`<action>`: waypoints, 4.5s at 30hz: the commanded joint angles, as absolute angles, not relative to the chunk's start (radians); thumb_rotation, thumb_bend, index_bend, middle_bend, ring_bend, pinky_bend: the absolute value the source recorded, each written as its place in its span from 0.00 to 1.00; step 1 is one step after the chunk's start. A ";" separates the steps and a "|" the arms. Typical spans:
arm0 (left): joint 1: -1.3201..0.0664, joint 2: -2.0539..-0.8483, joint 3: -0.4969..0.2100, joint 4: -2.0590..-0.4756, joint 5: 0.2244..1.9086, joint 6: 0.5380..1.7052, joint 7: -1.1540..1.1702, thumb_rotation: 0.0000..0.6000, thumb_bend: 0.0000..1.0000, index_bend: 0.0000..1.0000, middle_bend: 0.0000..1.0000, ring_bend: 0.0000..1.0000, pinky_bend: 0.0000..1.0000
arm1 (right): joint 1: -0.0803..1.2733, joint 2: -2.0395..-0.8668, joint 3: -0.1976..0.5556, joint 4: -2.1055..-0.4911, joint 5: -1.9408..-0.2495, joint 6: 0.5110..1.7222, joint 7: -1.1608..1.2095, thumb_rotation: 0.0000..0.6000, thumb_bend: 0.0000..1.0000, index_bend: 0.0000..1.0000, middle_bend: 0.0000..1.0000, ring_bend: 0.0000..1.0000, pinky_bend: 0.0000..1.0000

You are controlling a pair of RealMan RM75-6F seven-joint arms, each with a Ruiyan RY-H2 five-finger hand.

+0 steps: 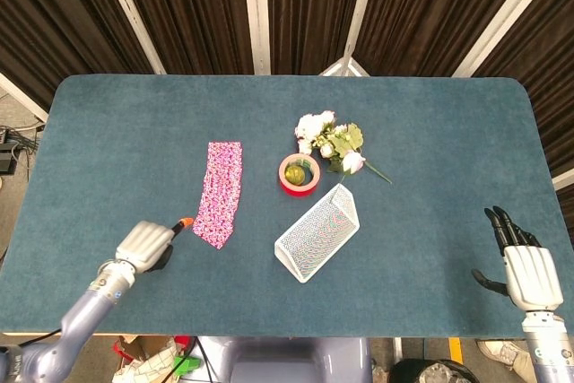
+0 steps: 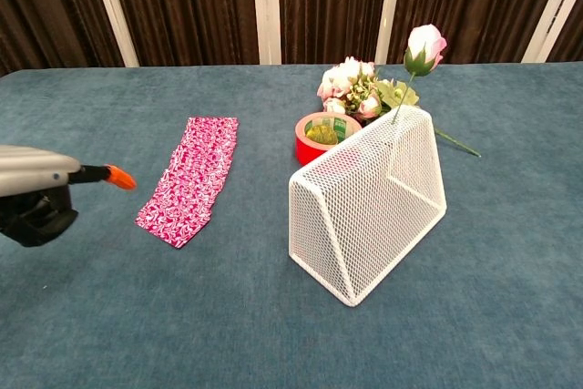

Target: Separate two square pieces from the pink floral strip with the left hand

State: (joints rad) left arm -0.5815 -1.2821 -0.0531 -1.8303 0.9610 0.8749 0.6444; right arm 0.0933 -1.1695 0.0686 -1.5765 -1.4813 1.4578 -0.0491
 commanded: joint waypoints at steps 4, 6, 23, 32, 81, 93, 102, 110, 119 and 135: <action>-0.650 -1.341 -0.031 -1.816 0.864 0.876 0.735 1.00 0.90 0.12 0.84 0.73 0.69 | 0.093 -1.171 0.068 -1.575 -1.482 1.457 -0.050 1.00 0.18 0.00 0.09 0.24 0.31; -0.671 -1.362 -0.026 -1.807 0.838 0.882 0.760 1.00 0.90 0.12 0.84 0.73 0.69 | 0.094 -1.170 0.069 -1.575 -1.480 1.457 -0.048 1.00 0.18 0.00 0.09 0.24 0.31; -0.785 -1.459 0.034 -1.826 0.679 0.997 0.953 1.00 0.90 0.12 0.84 0.73 0.69 | 0.091 -1.167 0.072 -1.572 -1.480 1.464 -0.038 1.00 0.18 0.00 0.09 0.24 0.31; -0.808 -1.455 0.061 -1.858 0.629 1.010 0.956 1.00 0.90 0.12 0.85 0.73 0.69 | 0.089 -1.167 0.074 -1.569 -1.481 1.468 -0.031 1.00 0.18 0.00 0.09 0.24 0.31; -0.844 -1.065 0.259 -2.277 0.648 1.060 0.832 1.00 0.91 0.12 0.85 0.73 0.69 | 0.094 -1.175 0.070 -1.578 -1.501 1.474 -0.039 1.00 0.18 0.00 0.09 0.24 0.31; -0.745 -1.190 0.173 -2.022 0.946 1.139 0.723 1.00 0.91 0.12 0.85 0.73 0.69 | 0.098 -1.182 0.069 -1.573 -1.499 1.464 -0.044 1.00 0.18 0.00 0.09 0.24 0.31; -0.809 -1.283 0.101 -1.921 0.785 1.069 0.810 1.00 0.91 0.12 0.85 0.73 0.69 | 0.102 -1.185 0.070 -1.564 -1.492 1.455 -0.037 1.00 0.18 0.00 0.09 0.24 0.31; -0.864 -1.375 0.083 -1.855 0.652 1.038 0.887 1.00 0.91 0.12 0.85 0.73 0.69 | 0.101 -1.186 0.071 -1.560 -1.488 1.455 -0.037 1.00 0.18 0.00 0.09 0.24 0.31; -0.887 -1.426 0.085 -1.812 0.622 1.024 0.901 1.00 0.91 0.12 0.85 0.74 0.69 | 0.101 -1.185 0.073 -1.559 -1.483 1.455 -0.035 1.00 0.18 0.00 0.09 0.24 0.31; -0.909 -1.448 0.102 -1.796 0.551 1.044 0.939 1.00 0.91 0.12 0.85 0.74 0.69 | 0.102 -1.185 0.072 -1.556 -1.487 1.457 -0.029 1.00 0.18 0.00 0.09 0.24 0.31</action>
State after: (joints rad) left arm -0.9080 -1.4481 0.1014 -1.7963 0.5527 1.0420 0.9376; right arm 0.1016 -1.1848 0.0722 -1.5565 -1.4871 1.4567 -0.0287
